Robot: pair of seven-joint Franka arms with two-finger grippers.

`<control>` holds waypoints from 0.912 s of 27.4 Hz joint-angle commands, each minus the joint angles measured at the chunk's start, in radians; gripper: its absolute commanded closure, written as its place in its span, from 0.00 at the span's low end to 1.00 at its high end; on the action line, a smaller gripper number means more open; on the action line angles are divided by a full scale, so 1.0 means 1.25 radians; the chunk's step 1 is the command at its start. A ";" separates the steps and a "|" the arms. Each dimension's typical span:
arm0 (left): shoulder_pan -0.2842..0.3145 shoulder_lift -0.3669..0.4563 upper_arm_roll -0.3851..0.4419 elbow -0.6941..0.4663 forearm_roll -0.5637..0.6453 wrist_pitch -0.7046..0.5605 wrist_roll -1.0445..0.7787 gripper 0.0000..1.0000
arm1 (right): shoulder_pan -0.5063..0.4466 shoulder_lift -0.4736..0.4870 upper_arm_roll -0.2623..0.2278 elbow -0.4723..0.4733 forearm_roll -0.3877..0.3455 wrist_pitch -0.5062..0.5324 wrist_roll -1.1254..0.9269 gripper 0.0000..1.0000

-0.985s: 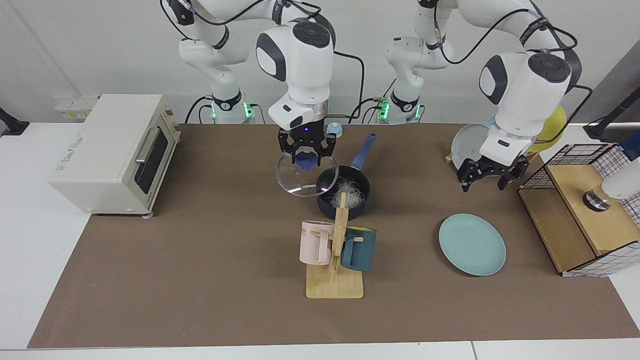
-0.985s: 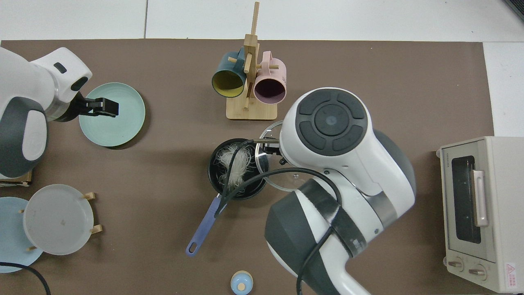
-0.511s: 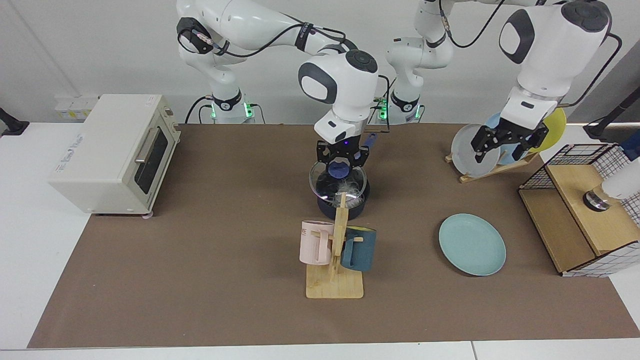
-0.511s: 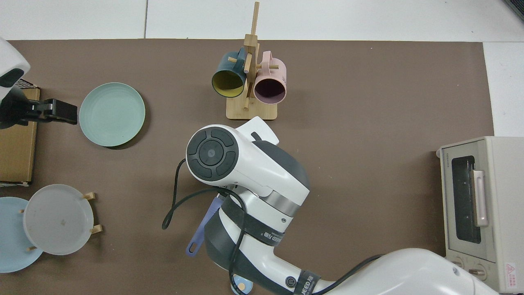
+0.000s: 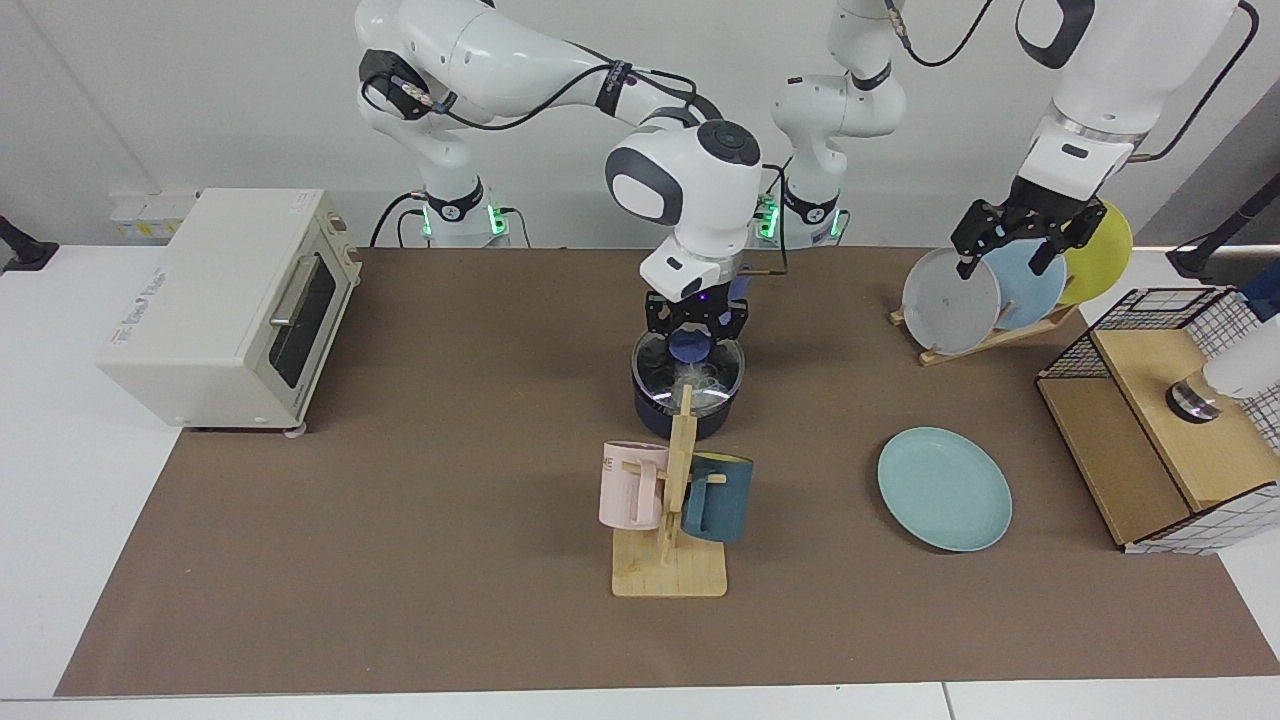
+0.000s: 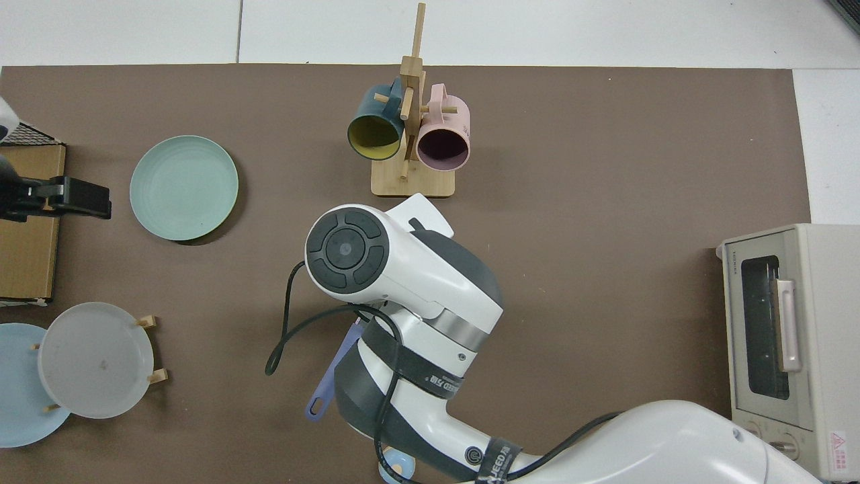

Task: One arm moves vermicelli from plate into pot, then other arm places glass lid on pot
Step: 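Carry the glass lid over the pot and lower it with the right gripper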

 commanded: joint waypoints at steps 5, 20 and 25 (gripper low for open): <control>0.002 -0.016 -0.006 -0.020 -0.017 0.001 0.004 0.00 | -0.009 0.003 0.013 -0.031 -0.017 0.021 0.027 1.00; 0.001 -0.017 0.002 -0.020 -0.014 -0.001 0.004 0.00 | -0.016 -0.002 0.013 -0.054 -0.021 0.026 0.002 1.00; 0.000 -0.017 -0.004 -0.020 -0.015 -0.001 0.006 0.00 | -0.019 -0.002 0.013 -0.058 -0.037 0.039 -0.006 1.00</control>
